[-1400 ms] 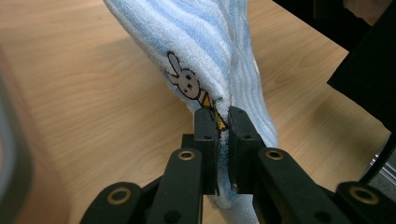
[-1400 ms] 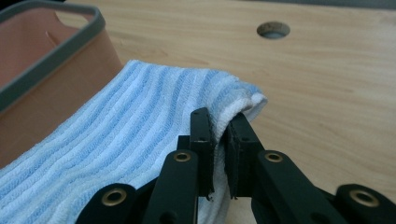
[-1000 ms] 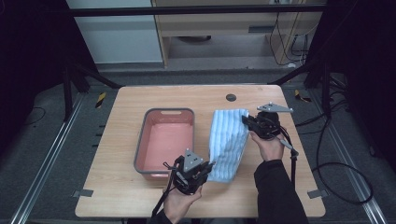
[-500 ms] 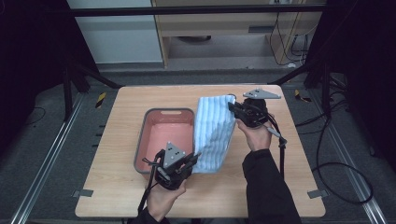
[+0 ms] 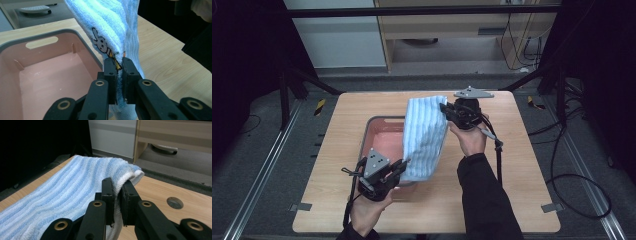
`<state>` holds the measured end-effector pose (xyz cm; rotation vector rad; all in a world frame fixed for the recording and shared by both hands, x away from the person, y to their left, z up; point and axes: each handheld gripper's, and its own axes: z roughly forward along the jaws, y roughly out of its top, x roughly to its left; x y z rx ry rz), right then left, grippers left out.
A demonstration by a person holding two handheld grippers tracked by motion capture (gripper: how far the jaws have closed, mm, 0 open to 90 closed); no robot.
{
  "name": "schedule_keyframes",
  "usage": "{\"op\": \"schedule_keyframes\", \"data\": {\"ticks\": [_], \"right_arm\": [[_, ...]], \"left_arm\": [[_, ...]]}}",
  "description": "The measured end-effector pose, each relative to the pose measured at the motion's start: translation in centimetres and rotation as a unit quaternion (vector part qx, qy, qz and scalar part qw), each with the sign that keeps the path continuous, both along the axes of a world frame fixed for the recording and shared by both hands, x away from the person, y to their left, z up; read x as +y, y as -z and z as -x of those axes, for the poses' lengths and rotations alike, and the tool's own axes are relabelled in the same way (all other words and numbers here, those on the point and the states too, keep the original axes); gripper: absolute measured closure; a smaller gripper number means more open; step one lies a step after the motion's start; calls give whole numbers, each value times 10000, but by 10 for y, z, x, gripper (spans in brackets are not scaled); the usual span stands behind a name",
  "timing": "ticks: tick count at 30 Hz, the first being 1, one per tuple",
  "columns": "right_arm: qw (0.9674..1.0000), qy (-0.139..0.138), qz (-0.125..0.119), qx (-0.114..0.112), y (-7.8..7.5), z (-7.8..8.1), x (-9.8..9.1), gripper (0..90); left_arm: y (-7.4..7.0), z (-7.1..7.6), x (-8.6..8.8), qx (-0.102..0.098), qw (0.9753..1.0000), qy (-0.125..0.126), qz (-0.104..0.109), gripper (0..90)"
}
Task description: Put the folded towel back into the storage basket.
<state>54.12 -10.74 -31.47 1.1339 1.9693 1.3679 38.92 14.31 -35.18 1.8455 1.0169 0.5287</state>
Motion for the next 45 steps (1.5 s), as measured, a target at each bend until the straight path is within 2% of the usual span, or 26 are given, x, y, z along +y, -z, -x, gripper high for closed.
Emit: {"op": "schedule_keyframes", "data": {"ticks": [4, 7, 12, 15, 19, 24, 26, 35, 45], "right_arm": [[10000, -45, -2, -29, -4, -1, 7, 829], [9999, -110, 20, -68, -9, -4, 20, 829], [9998, -189, -43, -78, -7, -9, 34, 829], [9997, -236, -76, -71, -4, -13, 43, 829], [9995, -299, -53, -102, -3, -16, 56, 829], [9993, -349, -61, -68, 0, -18, 65, 829], [9992, -390, -31, -27, 5, -21, 72, 829], [9991, -412, 79, 97, 21, -29, 82, 829], [9985, -398, 245, 285, 49, -36, 87, 829]], "left_arm": [[-5, 2, 8, -35, 10000, -44, 70, 838], [-9, 3, 17, -91, 9999, -129, 34, 838], [-11, 3, 28, -113, 9995, -276, 69, 838], [-14, 3, 38, -266, 9990, -345, -39, 838], [-14, 3, 46, -245, 9988, -431, -53, 838], [-10, 2, 56, -165, 9984, -534, -59, 839], [-6, 2, 59, -52, 9983, -574, -24, 839], [8, -4, 60, 152, 9983, -564, -64, 839], [28, -14, 55, 376, 9972, -568, -299, 838]]}}
